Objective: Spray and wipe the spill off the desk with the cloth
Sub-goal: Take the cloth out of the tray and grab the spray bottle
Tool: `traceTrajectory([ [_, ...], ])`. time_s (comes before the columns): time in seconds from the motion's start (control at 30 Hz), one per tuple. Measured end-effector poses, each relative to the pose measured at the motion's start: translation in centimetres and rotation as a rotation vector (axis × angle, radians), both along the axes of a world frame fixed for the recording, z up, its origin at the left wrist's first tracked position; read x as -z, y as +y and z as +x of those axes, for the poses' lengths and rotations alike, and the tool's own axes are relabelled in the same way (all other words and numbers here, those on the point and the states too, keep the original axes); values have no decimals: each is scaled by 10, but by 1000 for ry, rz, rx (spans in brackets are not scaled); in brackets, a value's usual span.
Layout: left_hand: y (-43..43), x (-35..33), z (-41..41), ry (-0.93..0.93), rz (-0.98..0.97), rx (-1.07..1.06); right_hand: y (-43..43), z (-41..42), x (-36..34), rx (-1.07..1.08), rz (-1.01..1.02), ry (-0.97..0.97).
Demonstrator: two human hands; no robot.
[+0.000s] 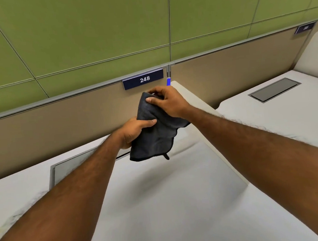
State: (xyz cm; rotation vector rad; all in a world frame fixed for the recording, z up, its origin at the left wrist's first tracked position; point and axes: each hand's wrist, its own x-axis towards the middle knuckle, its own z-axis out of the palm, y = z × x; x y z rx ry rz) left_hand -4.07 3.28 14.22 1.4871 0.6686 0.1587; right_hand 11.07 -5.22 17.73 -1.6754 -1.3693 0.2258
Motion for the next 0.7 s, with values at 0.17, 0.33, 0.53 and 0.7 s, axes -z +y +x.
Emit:
traceTrajectory([
  [0.17,-16,3,-36,-171,-388,-142,-14,-27,20,259,218,-378],
  [0.33,-33,30,-65,-390,-706,-225,-47,-57,86,121,4,-291],
  [0.53,-41,63,-81,-376,-767,-334,-43,-85,141,-107,-262,28],
  [0.7,-34,84,-90,-334,-788,-379,-33,-71,151,-130,-301,80],
])
